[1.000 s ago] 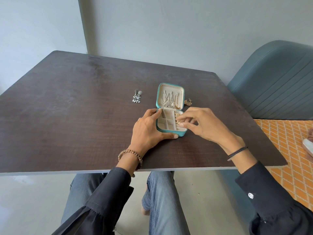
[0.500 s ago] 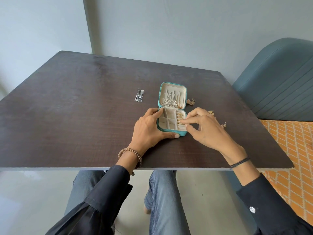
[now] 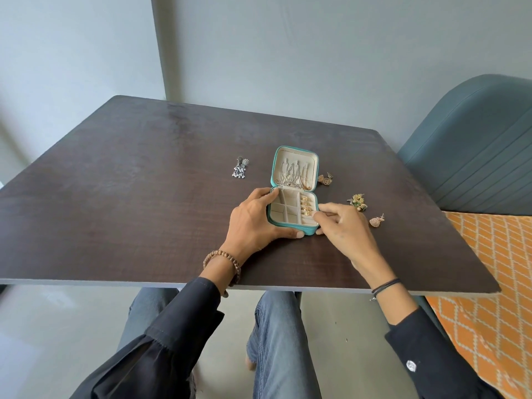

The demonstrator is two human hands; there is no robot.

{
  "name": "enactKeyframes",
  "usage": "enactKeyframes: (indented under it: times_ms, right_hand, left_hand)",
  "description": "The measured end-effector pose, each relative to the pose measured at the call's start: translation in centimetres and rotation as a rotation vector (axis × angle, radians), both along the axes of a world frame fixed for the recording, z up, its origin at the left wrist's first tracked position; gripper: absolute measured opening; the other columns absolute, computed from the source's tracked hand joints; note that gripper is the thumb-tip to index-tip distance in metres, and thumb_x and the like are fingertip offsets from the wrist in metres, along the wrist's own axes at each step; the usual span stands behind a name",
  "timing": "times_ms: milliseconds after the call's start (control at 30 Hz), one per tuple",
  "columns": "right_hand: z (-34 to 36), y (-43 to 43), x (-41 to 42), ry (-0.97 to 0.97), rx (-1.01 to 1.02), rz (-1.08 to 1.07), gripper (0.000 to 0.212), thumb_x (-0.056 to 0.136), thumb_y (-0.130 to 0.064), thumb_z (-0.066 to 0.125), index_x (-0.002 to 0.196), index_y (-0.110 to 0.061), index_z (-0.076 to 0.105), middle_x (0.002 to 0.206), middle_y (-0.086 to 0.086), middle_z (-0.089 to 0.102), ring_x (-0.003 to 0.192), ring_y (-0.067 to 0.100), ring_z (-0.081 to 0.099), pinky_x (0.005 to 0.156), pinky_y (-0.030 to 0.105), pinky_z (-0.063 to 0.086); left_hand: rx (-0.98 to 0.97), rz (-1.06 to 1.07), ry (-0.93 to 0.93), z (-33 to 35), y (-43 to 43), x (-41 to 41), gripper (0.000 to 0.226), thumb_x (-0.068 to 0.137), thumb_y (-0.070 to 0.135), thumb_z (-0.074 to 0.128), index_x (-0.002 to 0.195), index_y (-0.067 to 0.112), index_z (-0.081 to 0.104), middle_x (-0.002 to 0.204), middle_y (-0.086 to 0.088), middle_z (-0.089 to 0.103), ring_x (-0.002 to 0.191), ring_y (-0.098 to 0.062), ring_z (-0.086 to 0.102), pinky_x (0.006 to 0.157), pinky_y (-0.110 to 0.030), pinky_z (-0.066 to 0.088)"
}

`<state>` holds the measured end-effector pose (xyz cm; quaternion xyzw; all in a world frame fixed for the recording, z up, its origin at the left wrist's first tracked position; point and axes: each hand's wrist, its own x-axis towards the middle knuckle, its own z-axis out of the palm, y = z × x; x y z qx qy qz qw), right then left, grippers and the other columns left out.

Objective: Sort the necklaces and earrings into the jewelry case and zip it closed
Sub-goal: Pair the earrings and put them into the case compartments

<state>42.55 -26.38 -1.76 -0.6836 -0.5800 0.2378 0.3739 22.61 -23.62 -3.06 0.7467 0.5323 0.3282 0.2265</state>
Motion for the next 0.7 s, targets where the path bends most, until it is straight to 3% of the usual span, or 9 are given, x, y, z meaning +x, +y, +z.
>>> enactKeyframes:
  times_ms: [200,367,533,700]
  right_hand:
    - [0.3,-0.3,-1.0,-0.071,0.048,-0.004,0.032,0.093,-0.025,0.064,0.12,-0.011,0.075,0.101,0.0,0.077,0.073,0.002,0.073,0.06,0.008,0.049]
    - [1.3,-0.8,-3.9,-0.135,0.113,0.071,0.026,0.093,-0.021,0.066,0.113,-0.011,0.077,0.101,-0.001,0.073,0.084,0.006,0.071,0.08,0.034,0.062]
    - [1.6,-0.6,-8.6,-0.158,0.148,0.188,0.023,0.093,-0.021,0.065,0.109,-0.012,0.078,0.098,0.0,0.07,0.085,0.008,0.07,0.077,0.034,0.062]
    - [1.3,-0.1,-13.4,-0.177,0.15,0.28,0.021,0.093,-0.022,0.064,0.102,-0.01,0.078,0.097,0.005,0.07,0.083,0.012,0.069,0.079,0.034,0.059]
  left_hand:
    - [-0.035,0.012,-0.035,0.3,-0.6,-0.7,0.109,0.059,0.063,0.089,0.15,0.02,0.047,0.146,0.011,0.05,0.131,-0.008,0.05,0.104,-0.026,0.04]
    - [-0.058,0.059,-0.081,0.4,-2.0,-3.5,0.11,0.058,0.06,0.09,0.151,0.021,0.046,0.148,0.011,0.049,0.132,-0.009,0.05,0.109,-0.031,0.042]
    - [-0.03,0.148,-0.077,0.8,-3.2,-8.5,0.109,0.059,0.059,0.09,0.151,0.022,0.046,0.148,0.012,0.049,0.132,-0.008,0.048,0.107,-0.026,0.038]
    - [-0.049,0.231,-0.071,0.6,-4.3,-13.2,0.111,0.055,0.059,0.091,0.15,0.022,0.047,0.147,0.012,0.05,0.131,-0.009,0.052,0.11,-0.031,0.042]
